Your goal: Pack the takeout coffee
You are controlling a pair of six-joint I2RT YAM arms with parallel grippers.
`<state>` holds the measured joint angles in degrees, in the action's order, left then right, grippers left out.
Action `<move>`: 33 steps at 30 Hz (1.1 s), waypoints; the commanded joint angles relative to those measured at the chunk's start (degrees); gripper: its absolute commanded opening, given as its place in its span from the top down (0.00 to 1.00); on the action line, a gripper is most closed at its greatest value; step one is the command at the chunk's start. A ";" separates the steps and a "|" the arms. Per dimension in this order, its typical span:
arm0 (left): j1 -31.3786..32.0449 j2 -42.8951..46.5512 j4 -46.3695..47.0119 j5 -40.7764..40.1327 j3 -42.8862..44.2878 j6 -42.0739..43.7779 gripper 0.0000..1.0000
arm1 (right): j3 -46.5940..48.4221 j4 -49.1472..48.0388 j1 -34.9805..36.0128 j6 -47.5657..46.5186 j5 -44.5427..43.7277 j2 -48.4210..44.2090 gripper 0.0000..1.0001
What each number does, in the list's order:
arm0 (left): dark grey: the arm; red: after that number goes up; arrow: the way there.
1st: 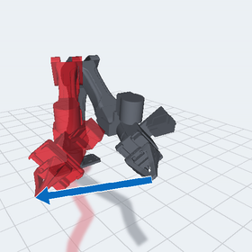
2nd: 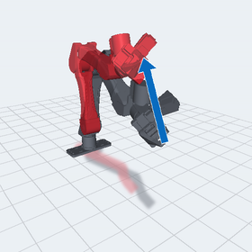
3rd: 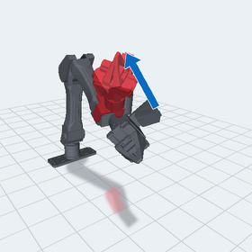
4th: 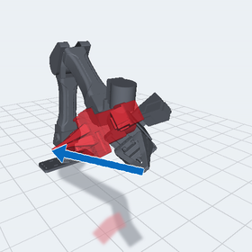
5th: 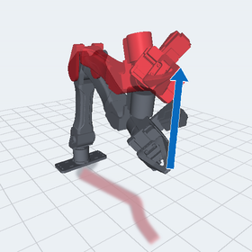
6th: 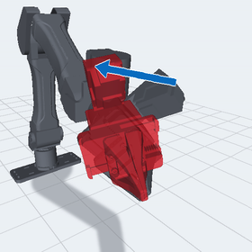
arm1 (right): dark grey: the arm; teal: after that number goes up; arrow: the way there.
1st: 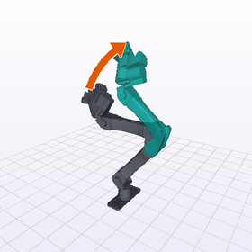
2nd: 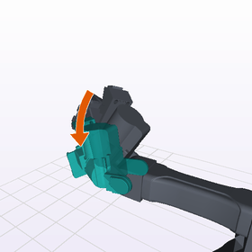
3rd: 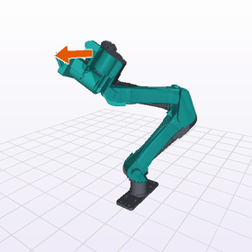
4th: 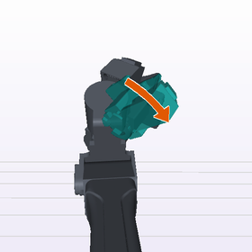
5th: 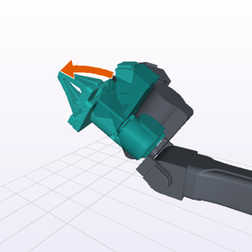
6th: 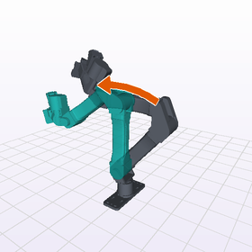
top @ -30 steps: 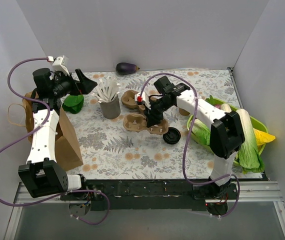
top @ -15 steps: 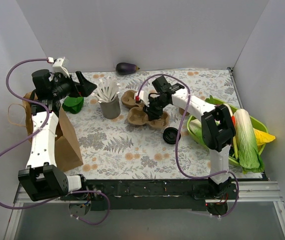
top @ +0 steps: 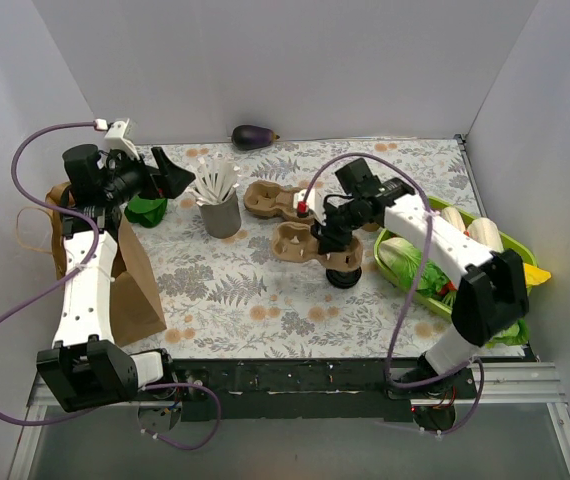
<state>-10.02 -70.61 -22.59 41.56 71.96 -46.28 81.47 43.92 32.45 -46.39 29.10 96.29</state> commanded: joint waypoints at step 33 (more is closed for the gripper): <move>1.06 -2.25 5.11 18.29 11.43 -5.75 0.03 | -41.75 12.24 0.78 -19.27 -4.85 -38.72 0.31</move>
<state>-9.26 -71.75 -15.18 56.12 75.59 -53.84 37.80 54.30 33.12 -65.54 20.82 60.16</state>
